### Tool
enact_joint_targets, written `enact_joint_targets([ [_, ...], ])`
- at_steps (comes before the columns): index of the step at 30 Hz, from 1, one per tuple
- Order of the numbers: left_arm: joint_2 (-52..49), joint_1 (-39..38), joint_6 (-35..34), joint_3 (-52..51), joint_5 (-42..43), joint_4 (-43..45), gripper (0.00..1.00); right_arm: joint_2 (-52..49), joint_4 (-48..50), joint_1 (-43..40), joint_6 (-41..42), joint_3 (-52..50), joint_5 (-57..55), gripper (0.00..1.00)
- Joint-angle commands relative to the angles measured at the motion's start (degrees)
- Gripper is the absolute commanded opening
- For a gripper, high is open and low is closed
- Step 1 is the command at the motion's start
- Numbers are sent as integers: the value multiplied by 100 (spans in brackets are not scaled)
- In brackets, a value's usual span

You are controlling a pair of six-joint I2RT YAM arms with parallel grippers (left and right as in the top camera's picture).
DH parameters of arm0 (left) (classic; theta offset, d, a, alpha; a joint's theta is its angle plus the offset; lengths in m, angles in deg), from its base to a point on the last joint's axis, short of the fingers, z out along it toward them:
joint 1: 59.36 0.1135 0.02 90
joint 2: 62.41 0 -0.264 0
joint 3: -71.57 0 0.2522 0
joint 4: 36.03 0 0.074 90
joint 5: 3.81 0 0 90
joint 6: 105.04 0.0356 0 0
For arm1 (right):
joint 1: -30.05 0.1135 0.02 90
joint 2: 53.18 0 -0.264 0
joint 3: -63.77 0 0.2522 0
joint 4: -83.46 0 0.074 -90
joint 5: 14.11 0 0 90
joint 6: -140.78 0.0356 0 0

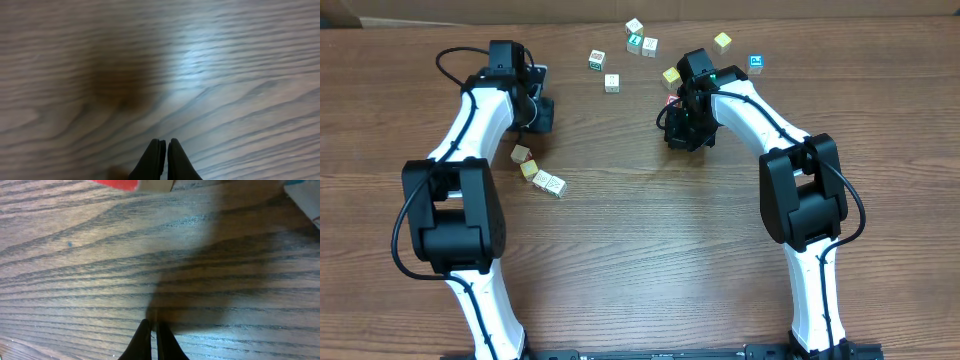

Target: Form a horizontal line

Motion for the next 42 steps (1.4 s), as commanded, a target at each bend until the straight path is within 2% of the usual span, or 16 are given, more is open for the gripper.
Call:
enact_joint_targets([
  [1, -33, 35, 129, 66, -516, -173, 4, 22, -35, -11, 4, 37, -321, 4],
  [7, -33, 35, 129, 66, -831, -501, 4, 22, -79, -2, 2, 37, -321, 4],
  [21, -33, 35, 129, 66, -964, -1113, 4, 22, -125, -2, 2, 37, -321, 4],
  [42, -31, 35, 138, 66, -813, -1137, 4, 22, -120, -2, 2, 37, -321, 4],
])
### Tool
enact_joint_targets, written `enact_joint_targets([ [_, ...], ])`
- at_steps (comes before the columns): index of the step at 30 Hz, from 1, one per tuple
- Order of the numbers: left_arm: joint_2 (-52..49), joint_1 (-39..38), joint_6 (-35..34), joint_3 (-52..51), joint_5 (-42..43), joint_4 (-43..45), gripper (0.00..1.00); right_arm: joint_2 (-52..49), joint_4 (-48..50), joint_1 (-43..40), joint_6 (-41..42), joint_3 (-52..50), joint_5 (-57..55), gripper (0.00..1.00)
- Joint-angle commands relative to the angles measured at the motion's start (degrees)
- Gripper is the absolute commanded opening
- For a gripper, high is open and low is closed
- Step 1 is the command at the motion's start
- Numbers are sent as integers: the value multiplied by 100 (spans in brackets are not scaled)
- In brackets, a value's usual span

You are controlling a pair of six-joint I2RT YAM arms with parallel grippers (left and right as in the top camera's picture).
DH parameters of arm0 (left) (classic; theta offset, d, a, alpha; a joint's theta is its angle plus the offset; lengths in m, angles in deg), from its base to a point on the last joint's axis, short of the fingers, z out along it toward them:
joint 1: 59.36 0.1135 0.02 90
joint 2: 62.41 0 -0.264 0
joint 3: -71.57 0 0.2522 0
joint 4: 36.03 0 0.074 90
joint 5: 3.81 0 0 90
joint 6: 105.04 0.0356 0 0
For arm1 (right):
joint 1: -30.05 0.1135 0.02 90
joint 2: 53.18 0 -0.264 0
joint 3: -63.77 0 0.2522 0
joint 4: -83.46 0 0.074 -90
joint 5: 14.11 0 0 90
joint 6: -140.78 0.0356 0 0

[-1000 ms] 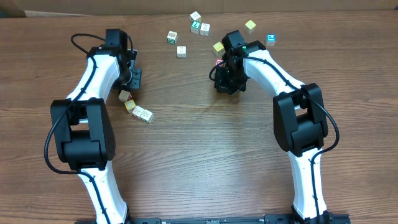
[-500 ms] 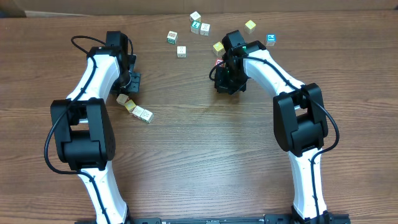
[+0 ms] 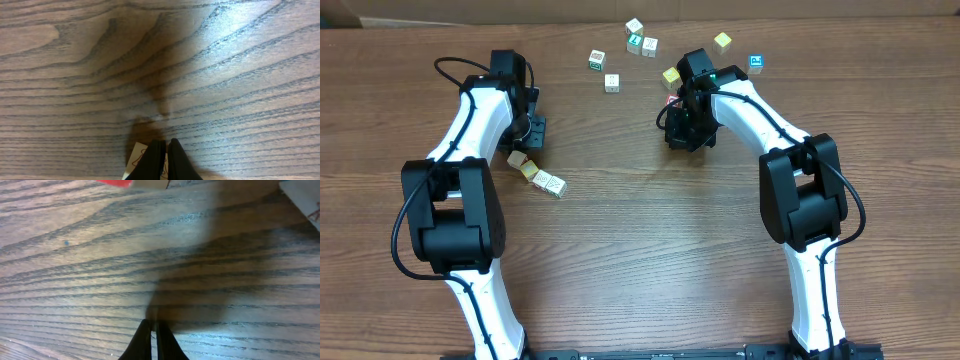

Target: Form a horizontal line

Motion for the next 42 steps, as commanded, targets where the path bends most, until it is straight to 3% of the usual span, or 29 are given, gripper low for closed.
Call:
enact_joint_targets([
  [1, -31, 20, 140, 66, 72, -50, 4, 22, -57, -4, -2, 26, -289, 4],
  [16, -26, 9, 173, 133, 407, -109, 4, 22, -52, -4, -2, 26, -291, 4],
  [22, -26, 39, -105, 1108, 450, -343, 4, 22, -57, -4, -2, 26, -291, 4],
  [26, -26, 122, -131, 1552, -24, -658, 4, 22, -76, -4, -2, 26, -291, 4],
  [30, -28, 289, -131, 1517, -400, -905, 4, 22, -101, -4, -2, 26, -291, 4],
  [42, -291, 750, 133, 1360, -57, -892, 4, 22, -120, -4, -2, 26, -291, 4],
])
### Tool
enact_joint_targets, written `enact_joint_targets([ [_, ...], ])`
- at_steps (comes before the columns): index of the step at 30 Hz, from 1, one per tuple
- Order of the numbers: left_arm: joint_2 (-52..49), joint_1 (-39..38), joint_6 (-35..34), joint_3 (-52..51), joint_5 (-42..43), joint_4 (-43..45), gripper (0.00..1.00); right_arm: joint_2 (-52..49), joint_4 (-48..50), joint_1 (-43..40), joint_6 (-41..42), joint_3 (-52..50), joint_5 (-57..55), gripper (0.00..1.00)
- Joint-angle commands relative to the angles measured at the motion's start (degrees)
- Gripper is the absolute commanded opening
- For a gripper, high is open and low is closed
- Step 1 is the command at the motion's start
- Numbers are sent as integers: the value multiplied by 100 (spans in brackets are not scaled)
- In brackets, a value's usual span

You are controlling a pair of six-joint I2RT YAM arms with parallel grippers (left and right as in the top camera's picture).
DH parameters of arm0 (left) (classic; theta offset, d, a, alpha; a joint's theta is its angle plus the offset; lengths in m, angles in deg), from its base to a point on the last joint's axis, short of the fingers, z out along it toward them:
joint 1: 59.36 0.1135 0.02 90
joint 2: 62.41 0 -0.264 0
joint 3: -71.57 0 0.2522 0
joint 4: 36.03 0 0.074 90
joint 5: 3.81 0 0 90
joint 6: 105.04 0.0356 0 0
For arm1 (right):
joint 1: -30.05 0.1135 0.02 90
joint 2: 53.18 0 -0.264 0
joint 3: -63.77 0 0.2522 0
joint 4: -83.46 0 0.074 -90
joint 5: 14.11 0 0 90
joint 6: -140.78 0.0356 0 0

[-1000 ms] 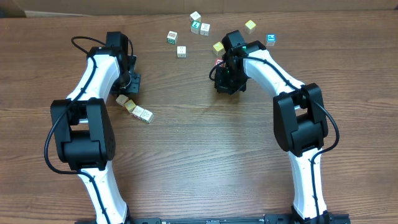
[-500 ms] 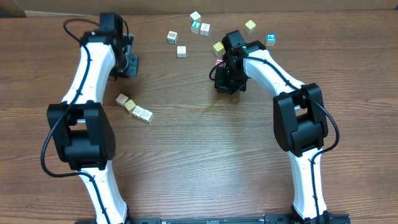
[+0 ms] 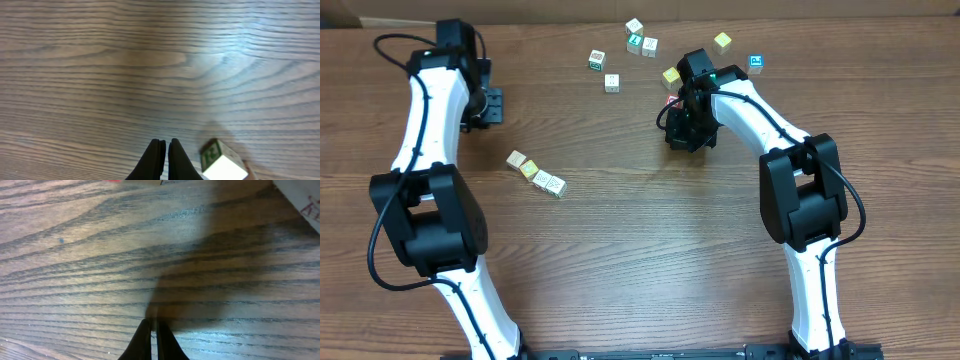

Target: Form a horizontal line

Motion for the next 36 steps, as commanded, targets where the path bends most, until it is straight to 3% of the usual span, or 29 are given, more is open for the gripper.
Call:
enact_joint_targets([
  [1, -313, -13, 136, -42, 232, 2, 5, 22, -48, -7, -2, 11, -245, 4],
  [11, -1025, -39, 170, -42, 225, -348, 4, 22, -68, -7, -4, 11, -245, 4],
  [22, -1025, -245, 1235, -42, 638, -321, 4, 22, -68, -7, -2, 11, -245, 4],
  [36, -1025, -278, 1486, -42, 673, -490, 4, 22, -66, -7, -4, 11, -245, 4],
])
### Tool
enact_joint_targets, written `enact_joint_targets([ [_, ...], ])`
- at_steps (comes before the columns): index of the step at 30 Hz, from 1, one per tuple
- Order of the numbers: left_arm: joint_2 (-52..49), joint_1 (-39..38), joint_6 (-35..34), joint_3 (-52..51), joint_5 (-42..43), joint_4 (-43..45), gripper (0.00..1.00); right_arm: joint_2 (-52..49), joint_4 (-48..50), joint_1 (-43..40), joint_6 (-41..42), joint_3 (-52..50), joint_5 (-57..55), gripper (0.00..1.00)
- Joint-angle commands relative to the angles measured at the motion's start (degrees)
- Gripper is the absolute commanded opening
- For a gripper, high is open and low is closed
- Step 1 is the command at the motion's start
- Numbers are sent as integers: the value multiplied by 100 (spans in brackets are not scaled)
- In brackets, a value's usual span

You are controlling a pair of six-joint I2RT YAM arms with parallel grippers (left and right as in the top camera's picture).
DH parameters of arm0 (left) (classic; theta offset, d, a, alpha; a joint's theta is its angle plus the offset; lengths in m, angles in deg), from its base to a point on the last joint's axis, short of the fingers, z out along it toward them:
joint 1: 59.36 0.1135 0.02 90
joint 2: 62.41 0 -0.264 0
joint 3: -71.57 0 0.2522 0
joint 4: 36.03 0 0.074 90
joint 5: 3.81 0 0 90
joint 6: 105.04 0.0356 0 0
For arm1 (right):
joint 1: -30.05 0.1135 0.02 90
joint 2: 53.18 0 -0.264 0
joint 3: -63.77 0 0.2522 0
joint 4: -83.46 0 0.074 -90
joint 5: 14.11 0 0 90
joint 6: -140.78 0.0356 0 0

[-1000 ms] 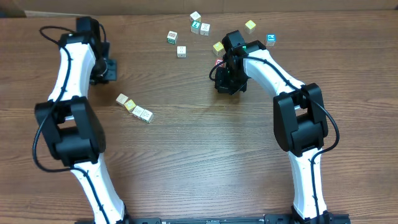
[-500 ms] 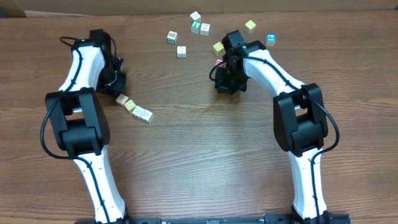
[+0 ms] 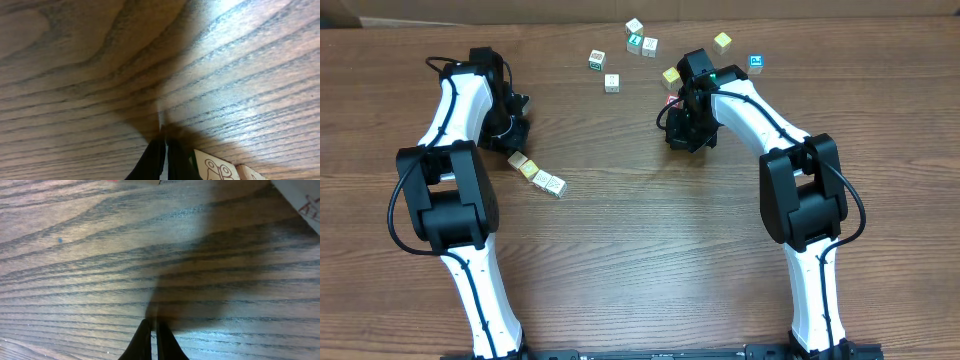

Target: Form a horizontal line

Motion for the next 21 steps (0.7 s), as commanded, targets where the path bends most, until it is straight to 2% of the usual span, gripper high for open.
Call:
enact_joint_targets([
  [1, -7, -48, 175, -9, 133, -50, 4, 22, -50, -4, 0, 7, -232, 4],
  [21, -7, -251, 389, -9, 120, -361, 4, 22, -22, -4, 2, 7, -212, 4],
])
